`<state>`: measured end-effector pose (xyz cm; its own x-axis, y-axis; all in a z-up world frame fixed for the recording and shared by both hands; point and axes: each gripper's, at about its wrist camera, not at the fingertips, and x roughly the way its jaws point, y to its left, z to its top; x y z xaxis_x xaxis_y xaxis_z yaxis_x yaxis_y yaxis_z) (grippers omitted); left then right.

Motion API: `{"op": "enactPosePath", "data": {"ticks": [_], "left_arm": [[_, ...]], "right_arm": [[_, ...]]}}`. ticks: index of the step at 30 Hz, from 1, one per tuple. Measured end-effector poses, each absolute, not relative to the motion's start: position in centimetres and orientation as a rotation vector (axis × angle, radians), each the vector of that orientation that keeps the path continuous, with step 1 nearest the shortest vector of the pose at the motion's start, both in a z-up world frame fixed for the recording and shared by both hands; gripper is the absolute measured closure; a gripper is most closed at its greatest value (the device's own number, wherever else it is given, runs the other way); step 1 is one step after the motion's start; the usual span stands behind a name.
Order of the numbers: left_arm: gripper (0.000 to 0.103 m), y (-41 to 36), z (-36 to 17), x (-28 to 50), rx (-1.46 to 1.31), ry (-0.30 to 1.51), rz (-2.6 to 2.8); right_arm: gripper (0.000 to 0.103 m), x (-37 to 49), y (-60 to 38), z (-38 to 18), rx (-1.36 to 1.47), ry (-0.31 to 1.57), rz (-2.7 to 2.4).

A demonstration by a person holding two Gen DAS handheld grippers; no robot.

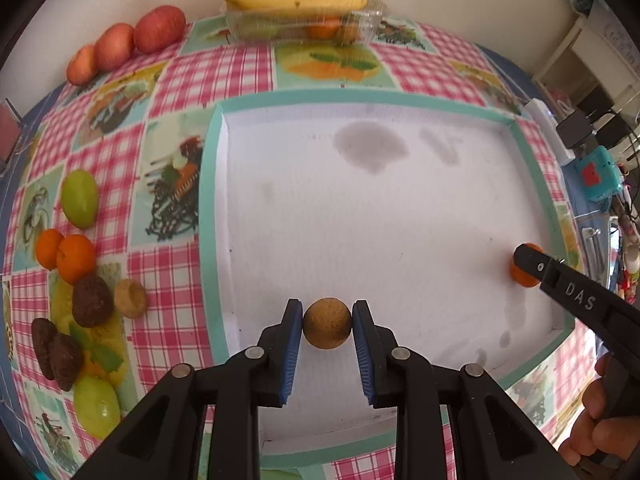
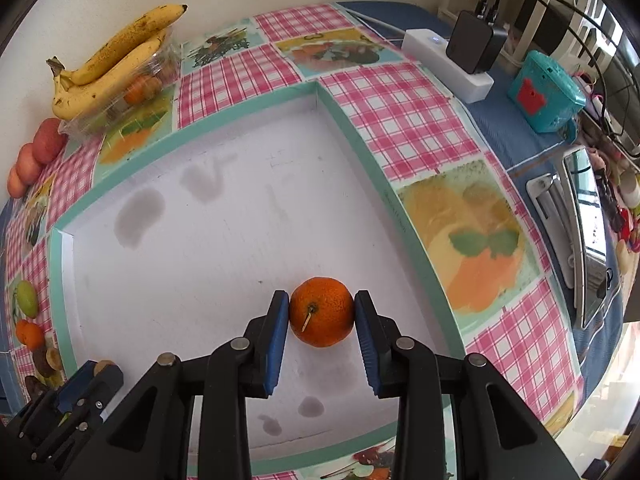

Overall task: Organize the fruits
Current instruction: 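Carry the orange into the white tray and open the right gripper while the left carries the brown fruit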

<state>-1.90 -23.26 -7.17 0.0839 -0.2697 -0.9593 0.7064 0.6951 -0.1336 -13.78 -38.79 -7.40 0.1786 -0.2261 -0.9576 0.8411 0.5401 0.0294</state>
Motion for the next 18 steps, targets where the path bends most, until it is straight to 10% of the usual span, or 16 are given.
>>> {"op": "enactPosePath", "data": {"ticks": [18], "left_arm": [[0.075,-23.80,-7.60,-2.12,0.438,1.299,-0.750]], "right_arm": [[0.067,-13.60,-38.83,-7.40,0.645,1.158,-0.832]]}}
